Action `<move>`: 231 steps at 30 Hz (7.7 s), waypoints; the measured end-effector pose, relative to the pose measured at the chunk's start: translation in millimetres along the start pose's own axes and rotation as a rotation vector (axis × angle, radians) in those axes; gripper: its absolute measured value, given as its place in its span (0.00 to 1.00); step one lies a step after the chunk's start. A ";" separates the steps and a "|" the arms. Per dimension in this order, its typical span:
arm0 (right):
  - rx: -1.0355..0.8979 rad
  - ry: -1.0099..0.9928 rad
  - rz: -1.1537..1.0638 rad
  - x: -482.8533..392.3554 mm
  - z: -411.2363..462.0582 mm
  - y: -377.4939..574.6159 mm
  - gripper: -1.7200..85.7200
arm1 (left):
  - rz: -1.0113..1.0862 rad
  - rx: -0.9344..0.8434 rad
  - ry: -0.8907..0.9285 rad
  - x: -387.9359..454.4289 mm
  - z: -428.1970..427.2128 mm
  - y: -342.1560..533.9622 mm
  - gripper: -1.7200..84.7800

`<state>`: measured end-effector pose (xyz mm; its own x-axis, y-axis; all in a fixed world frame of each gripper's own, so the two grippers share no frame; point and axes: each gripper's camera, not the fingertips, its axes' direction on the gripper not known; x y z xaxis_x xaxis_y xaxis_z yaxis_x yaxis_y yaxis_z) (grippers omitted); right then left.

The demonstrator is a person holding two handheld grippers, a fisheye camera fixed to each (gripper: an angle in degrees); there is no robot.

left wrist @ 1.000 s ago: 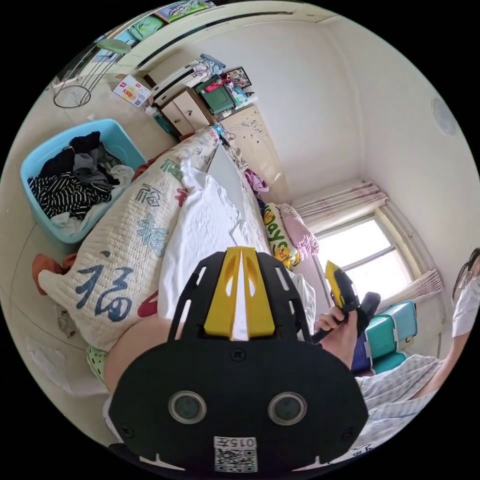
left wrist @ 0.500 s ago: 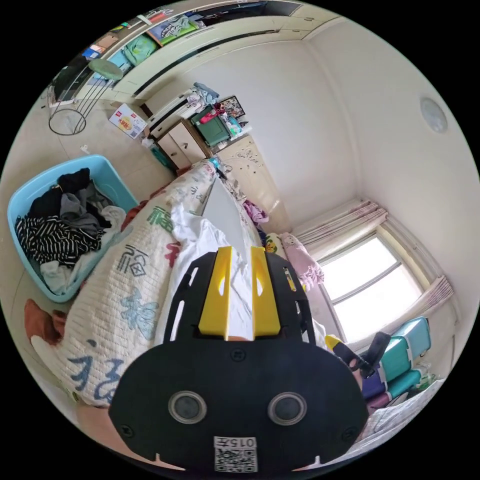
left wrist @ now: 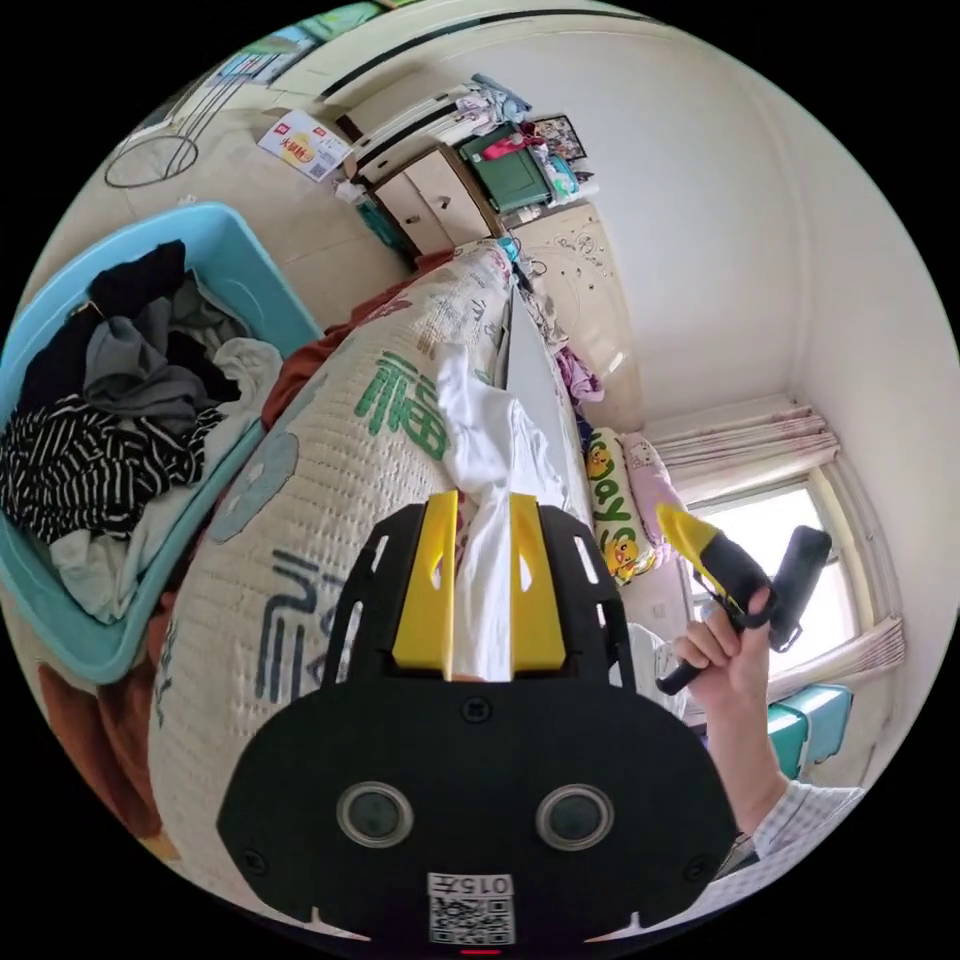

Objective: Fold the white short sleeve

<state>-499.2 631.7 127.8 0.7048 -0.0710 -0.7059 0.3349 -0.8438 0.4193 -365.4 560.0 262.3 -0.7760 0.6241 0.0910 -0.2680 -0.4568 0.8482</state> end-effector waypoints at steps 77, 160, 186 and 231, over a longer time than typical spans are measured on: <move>-0.115 0.168 0.473 340.9 -115.7 150.0 0.01 | 0.673 -0.283 -0.324 290.6 148.1 26.1 0.01; -0.135 0.173 0.322 302.2 -193.4 138.1 0.09 | 0.708 -0.258 -0.213 189.6 127.2 -5.1 0.03; -0.115 0.201 0.353 327.8 -274.4 144.6 0.06 | 0.708 -0.352 -0.163 176.4 119.7 -41.4 0.02; 0.212 0.173 0.269 134.3 -542.6 259.9 0.03 | 0.824 -0.261 -0.101 360.8 -64.7 -153.0 0.02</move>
<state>21.8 691.5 451.7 0.8513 -0.2295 -0.4718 -0.0008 -0.8998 0.4363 -641.3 814.1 131.6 -0.7294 0.0782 0.6796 0.2247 -0.9109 0.3460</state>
